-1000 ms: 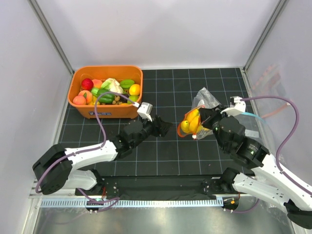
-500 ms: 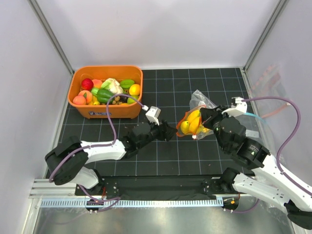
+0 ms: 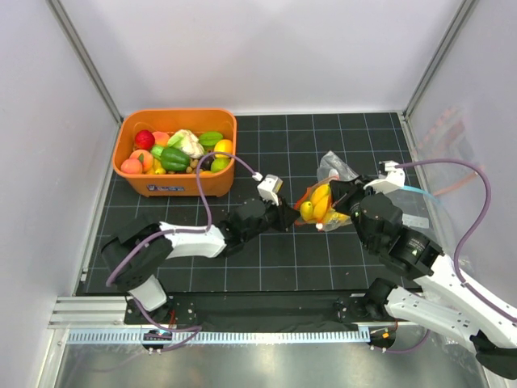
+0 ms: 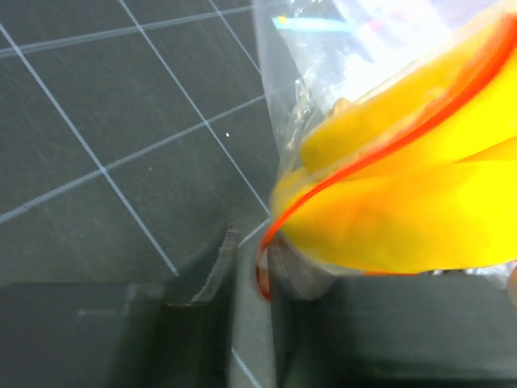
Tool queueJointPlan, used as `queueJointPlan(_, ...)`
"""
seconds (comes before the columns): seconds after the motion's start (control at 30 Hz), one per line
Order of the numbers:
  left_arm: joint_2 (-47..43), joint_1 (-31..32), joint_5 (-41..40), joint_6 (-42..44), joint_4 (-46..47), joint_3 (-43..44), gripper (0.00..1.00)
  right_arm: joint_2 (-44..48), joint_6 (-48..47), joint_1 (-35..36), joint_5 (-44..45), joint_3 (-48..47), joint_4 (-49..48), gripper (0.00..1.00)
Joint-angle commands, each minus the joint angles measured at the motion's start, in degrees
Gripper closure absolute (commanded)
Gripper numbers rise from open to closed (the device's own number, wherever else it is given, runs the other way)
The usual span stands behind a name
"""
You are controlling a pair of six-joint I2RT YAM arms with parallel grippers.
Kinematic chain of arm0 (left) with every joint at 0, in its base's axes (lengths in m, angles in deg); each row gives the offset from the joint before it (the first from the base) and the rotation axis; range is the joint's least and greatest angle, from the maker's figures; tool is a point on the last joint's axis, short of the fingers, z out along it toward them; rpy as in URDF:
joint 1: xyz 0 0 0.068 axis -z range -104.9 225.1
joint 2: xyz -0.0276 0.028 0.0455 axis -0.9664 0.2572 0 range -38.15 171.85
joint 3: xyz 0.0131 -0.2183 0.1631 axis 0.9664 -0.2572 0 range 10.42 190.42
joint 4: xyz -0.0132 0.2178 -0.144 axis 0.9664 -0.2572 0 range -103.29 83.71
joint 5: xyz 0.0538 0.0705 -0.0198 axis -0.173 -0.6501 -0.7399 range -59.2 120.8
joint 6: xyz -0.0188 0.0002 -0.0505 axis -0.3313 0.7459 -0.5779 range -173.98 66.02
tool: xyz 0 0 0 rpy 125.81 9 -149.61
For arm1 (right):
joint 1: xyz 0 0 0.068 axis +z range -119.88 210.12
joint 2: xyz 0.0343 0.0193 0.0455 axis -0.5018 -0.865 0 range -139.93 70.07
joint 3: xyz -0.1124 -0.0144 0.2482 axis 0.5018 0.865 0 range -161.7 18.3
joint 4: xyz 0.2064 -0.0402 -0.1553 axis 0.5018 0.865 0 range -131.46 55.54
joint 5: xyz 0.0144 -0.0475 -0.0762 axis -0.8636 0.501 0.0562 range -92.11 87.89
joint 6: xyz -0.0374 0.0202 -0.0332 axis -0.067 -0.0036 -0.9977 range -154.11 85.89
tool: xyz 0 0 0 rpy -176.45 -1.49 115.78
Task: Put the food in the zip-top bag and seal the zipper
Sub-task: Adjust the zipper food storage bag at the center of the board.
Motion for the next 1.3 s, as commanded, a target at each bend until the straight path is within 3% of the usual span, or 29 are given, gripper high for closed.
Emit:
queueJointPlan(0.0, 1.47, 0.36, 1.40, 0.72, 1.60, 2.74, 0.87, 0.88, 0.96, -0.11, 1.33, -0.38, -3.55, 0.99)
queueJointPlan(0.03, 0.69, 0.36, 1.49, 0.72, 0.38, 3.26, 1.00, 1.05, 0.87, -0.11, 1.33, -0.38, -3.46, 0.99)
queueJointPlan(0.2, -7.04, 0.36, -0.43, 1.16, -7.60, 3.44, 1.00, -0.52, -1.06, -0.02, 1.76, -0.90, -3.55, 0.99)
queueJointPlan(0.3, -13.37, 0.36, 0.26, 0.38, -19.21, 6.77, 1.00, -5.52, -2.73, -0.11, 3.16, -3.53, -1.44, 0.99)
queueJointPlan(0.5, -22.33, 0.27, 1.76, 0.11, -30.98, 10.20, 1.00, -18.69, -4.32, -0.11, 3.88, -10.47, 4.80, 0.99)
queueJointPlan(0.6, -24.36, -0.61, 0.88, 0.90, -34.33, 11.00, 1.00, -19.78, -4.32, -0.11, 3.00, -10.84, 5.33, 0.99)
queueJointPlan(0.87, -26.21, -5.35, 2.20, 0.37, -35.75, 10.38, 1.00, -12.23, -6.25, -0.11, 3.78, -6.71, 1.99, 0.99)
queueJointPlan(1.07, -25.78, -8.87, 3.87, 0.63, -37.25, 10.47, 0.99, -11.69, -6.69, -0.11, 4.75, -6.44, 1.90, 0.99)
queueJointPlan(1.27, -20.51, -9.40, 5.88, 1.86, -35.23, 10.65, 0.83, -15.37, -7.48, -0.11, 5.89, -8.37, 4.18, 0.99)
